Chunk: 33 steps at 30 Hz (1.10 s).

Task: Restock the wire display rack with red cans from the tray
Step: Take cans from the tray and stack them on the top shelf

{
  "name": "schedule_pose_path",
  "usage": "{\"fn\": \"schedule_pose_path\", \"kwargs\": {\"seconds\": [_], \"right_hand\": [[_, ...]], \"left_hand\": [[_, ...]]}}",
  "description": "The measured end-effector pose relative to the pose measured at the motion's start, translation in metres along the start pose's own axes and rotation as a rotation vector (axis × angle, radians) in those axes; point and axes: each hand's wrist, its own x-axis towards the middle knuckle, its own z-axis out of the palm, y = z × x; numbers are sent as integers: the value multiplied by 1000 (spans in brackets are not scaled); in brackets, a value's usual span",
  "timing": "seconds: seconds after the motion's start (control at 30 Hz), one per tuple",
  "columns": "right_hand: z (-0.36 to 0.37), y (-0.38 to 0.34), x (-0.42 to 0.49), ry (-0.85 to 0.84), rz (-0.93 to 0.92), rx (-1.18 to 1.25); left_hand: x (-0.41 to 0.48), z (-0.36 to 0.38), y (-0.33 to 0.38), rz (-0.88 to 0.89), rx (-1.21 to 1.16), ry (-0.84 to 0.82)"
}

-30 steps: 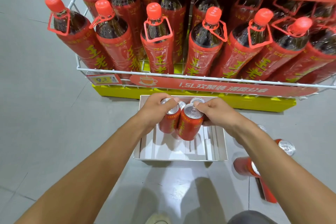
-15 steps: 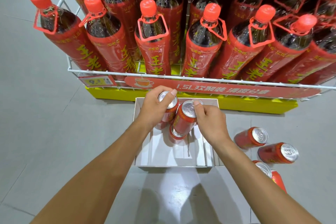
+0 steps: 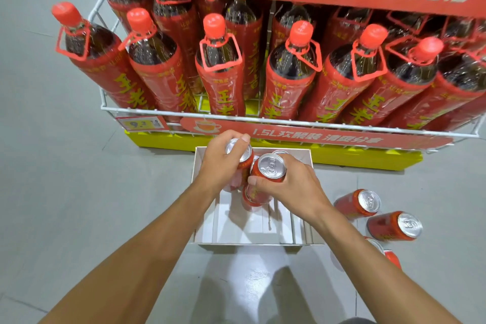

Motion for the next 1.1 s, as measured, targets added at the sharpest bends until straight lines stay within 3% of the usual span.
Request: {"fn": "schedule_pose_path", "kwargs": {"seconds": [0.13, 0.27, 0.57, 0.8, 0.93, 1.1], "right_hand": [[-51, -50, -14, 23, -65, 53], [-140, -148, -36, 29, -113, 48], [-433, -459, -119, 104, -224, -9], [-609, -659, -163, 176, -365, -56], [-670, -735, -166, 264, -428, -107], [-708, -782, -145, 370, -443, -216]], "left_hand": [[-10, -29, 65, 17, -9, -28], [-18, -64, 194, 57, 0, -56], [-53, -185, 613, 131, -12, -105], [-64, -265, 874, 261, -103, -75], [-49, -295, 966, 286, -142, -101], [-10, -301, 1023, 223, -241, -106]]}}
